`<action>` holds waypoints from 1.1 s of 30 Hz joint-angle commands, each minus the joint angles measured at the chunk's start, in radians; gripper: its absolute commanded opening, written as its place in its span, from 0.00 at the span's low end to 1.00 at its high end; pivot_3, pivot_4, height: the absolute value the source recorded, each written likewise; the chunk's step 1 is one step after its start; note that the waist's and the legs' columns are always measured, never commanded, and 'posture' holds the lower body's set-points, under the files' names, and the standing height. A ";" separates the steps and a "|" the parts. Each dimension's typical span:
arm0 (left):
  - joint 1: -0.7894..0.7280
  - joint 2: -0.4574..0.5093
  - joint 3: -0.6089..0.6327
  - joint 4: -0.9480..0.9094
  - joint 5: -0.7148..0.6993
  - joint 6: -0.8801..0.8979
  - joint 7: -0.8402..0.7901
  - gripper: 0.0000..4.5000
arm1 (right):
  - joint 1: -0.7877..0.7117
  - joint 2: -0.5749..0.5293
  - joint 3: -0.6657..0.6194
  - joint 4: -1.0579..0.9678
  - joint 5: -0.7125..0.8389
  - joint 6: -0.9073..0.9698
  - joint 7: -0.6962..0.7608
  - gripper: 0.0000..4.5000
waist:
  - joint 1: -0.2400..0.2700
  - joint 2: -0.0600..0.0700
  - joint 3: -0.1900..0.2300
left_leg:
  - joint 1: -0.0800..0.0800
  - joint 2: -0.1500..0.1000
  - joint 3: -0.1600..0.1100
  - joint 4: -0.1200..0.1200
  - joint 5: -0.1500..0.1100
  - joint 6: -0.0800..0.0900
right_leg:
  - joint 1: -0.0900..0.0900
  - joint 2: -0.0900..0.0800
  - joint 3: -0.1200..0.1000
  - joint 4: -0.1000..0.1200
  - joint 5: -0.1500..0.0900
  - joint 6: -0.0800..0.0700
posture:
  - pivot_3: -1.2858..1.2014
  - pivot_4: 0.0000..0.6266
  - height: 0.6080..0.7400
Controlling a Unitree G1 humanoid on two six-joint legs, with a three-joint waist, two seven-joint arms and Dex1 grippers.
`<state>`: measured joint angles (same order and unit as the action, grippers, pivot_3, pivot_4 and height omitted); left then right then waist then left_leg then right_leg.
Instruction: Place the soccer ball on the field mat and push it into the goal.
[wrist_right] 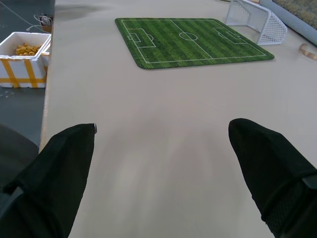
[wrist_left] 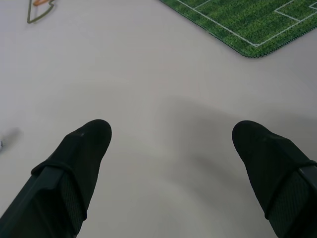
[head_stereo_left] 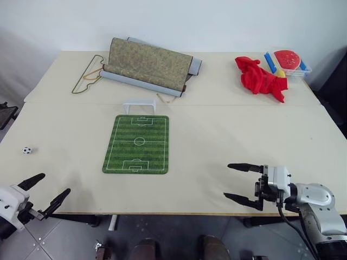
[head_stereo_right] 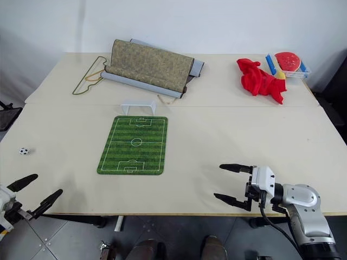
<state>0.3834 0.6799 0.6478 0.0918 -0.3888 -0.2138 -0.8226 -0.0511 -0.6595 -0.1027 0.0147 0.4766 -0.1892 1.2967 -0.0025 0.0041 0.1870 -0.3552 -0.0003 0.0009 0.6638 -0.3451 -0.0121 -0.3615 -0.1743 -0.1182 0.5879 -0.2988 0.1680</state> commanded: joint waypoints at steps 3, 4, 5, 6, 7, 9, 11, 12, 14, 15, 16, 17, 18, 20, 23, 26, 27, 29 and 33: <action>-0.009 -0.015 0.048 -0.040 -0.078 0.067 0.023 1.00 | -0.048 0.040 0.025 -0.033 0.053 0.057 -0.002 1.00 | 0.001 0.000 0.000 | 0.000 0.000 0.000 0.000 0.000 0.000 | 0.000 0.000 0.000 0.000 0.000 0.000 | 0.52 0.24 1.00; -0.005 -0.031 0.063 -0.053 -0.111 0.080 0.024 1.00 | -0.056 0.058 0.030 -0.049 0.071 0.075 -0.013 1.00 | 0.001 0.000 0.000 | 0.000 0.000 0.000 0.000 0.000 0.000 | 0.000 0.000 0.000 0.000 0.000 0.000 | 0.52 0.24 1.00; -0.001 -0.041 0.072 -0.063 -0.132 0.089 0.023 1.00 | -0.062 0.070 0.030 -0.059 0.081 0.088 -0.020 1.00 | 0.001 0.000 0.000 | 0.000 0.000 0.000 0.000 0.000 0.000 | 0.000 0.000 0.000 0.000 0.000 0.000 | 0.52 0.24 1.00; 0.008 -0.068 0.091 -0.067 -0.145 0.101 0.055 1.00 | -0.074 0.094 0.037 -0.081 0.096 0.115 -0.042 1.00 | 0.001 0.000 0.000 | 0.000 0.001 0.000 0.000 0.000 0.000 | 0.000 0.000 0.001 0.000 0.000 0.000 | 0.52 0.24 1.00; 0.014 -0.086 0.105 -0.070 -0.150 0.112 0.080 1.00 | -0.083 0.110 0.041 -0.097 0.105 0.134 -0.057 1.00 | 0.000 0.000 0.000 | 0.000 0.001 0.000 0.000 0.000 0.000 | 0.000 0.000 0.001 0.000 0.000 0.000 | 0.52 0.24 1.00; 0.023 -0.159 0.155 -0.057 -0.187 0.129 0.159 1.00 | -0.109 0.160 0.057 -0.134 0.130 0.150 -0.083 1.00 | -0.002 0.000 0.000 | 0.000 0.001 0.000 0.000 -0.001 -0.001 | 0.000 0.000 0.001 0.000 0.000 0.000 | 0.52 0.24 1.00; 0.018 -0.256 0.231 -0.039 -0.253 0.140 0.269 1.00 | -0.148 0.233 0.070 -0.156 0.149 0.098 -0.083 1.00 | -0.007 0.000 0.000 | 0.001 0.002 0.001 0.000 -0.001 -0.001 | -0.001 0.001 0.002 0.000 0.000 0.000 | 0.52 0.24 1.00; 0.017 -0.289 0.257 -0.035 -0.265 0.135 0.309 1.00 | -0.169 0.250 0.077 -0.157 0.137 0.094 -0.091 1.00 | -0.006 0.000 0.000 | 0.002 0.002 0.003 0.000 -0.002 -0.001 | -0.001 0.002 0.004 0.000 0.000 0.000 | 0.52 0.24 1.00; 0.018 -0.323 0.295 -0.007 -0.295 0.136 0.342 1.00 | -0.212 0.276 0.079 -0.147 0.118 0.099 -0.119 1.00 | 0.000 -0.002 0.000 | 0.002 0.003 0.002 0.001 -0.002 -0.002 | -0.001 0.003 0.004 0.001 0.000 0.000 | 0.52 0.24 1.00; 0.020 -0.335 0.300 -0.003 -0.304 0.133 0.344 1.00 | -0.225 0.282 0.081 -0.144 0.114 0.099 -0.124 1.00 | 0.004 -0.003 -0.001 | 0.002 0.003 0.003 0.002 -0.002 -0.002 | -0.001 0.003 0.004 0.001 0.000 0.000 | 0.52 0.24 1.00; 0.022 -0.340 0.301 -0.002 -0.308 0.131 0.343 1.00 | -0.231 0.284 0.082 -0.142 0.113 0.097 -0.125 1.00 | 0.010 -0.005 -0.002 | 0.001 0.003 0.002 0.002 -0.002 -0.002 | -0.001 0.003 0.004 0.001 0.000 0.000 | 0.52 0.24 1.00; 0.017 -0.348 0.301 -0.007 -0.317 0.135 0.352 1.00 | -0.235 0.285 0.084 -0.140 0.114 0.099 -0.127 1.00 | 0.015 -0.006 -0.002 | 0.001 0.003 0.002 0.003 -0.002 -0.001 | -0.001 0.003 0.004 0.001 0.000 0.000 | 0.52 0.24 1.00; 0.011 -0.354 0.296 -0.014 -0.319 0.135 0.359 1.00 | -0.240 0.285 0.087 -0.138 0.113 0.096 -0.124 1.00 | 0.022 -0.007 -0.003 | 0.001 0.003 0.002 0.003 -0.003 -0.001 | -0.001 0.003 0.004 0.001 0.000 0.000 | 0.52 0.24 1.00; -0.018 -0.347 0.291 -0.029 -0.328 0.150 0.385 1.00 | -0.244 0.284 0.091 -0.133 0.108 0.090 -0.117 1.00 | 0.027 -0.007 -0.003 | 0.001 0.003 0.002 0.004 -0.004 0.000 | 0.000 0.003 0.004 0.001 0.000 0.000 | 0.52 0.24 1.00; -0.093 -0.294 0.273 -0.049 -0.321 0.198 0.459 1.00 | -0.244 0.279 0.095 -0.126 0.101 0.080 -0.105 1.00 | 0.027 -0.007 -0.003 | 0.001 0.003 0.002 0.004 -0.005 0.000 | 0.000 0.003 0.004 0.001 0.000 -0.001 | 0.52 0.24 1.00; -0.201 -0.199 0.263 0.004 -0.294 0.262 0.537 1.00 | -0.242 0.276 0.099 -0.119 0.093 0.072 -0.090 1.00 | 0.026 -0.008 -0.004 | 0.001 0.004 0.002 0.004 -0.005 -0.001 | -0.001 0.005 0.004 0.002 0.000 -0.001 | 0.52 0.24 1.00; -0.236 -0.165 0.256 0.033 -0.277 0.270 0.554 1.00 | -0.242 0.278 0.099 -0.118 0.092 0.071 -0.090 1.00 | 0.024 -0.008 -0.004 | 0.001 0.004 0.002 0.004 -0.005 -0.001 | -0.001 0.005 0.004 0.002 0.000 -0.002 | 0.52 0.24 1.00; -0.298 -0.108 0.236 0.094 -0.243 0.292 0.579 1.00 | -0.245 0.283 0.100 -0.114 0.088 0.070 -0.093 1.00 | 0.020 -0.008 -0.004 | 0.001 0.004 0.003 0.004 -0.005 -0.001 | -0.001 0.005 0.005 0.003 0.000 -0.002 | 0.52 0.24 1.00; -0.475 0.010 0.160 0.289 -0.164 0.314 0.605 1.00 | -0.234 0.290 0.106 -0.123 0.083 0.067 -0.104 1.00 | 0.004 -0.008 -0.004 | 0.001 0.005 0.008 0.003 -0.005 -0.001 | -0.006 0.006 0.006 0.004 0.000 -0.002 | 0.52 0.24 1.00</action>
<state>-0.0709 0.6592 0.8204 0.3284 -0.5892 0.0979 -0.2298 -0.2886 -0.3754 0.0020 -0.0793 0.5553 -0.1092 1.1982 0.0012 -0.0042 0.1829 -0.3539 0.0043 0.0099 0.6661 -0.3500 -0.0132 -0.3681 -0.1685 -0.1122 0.5930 -0.2993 0.1663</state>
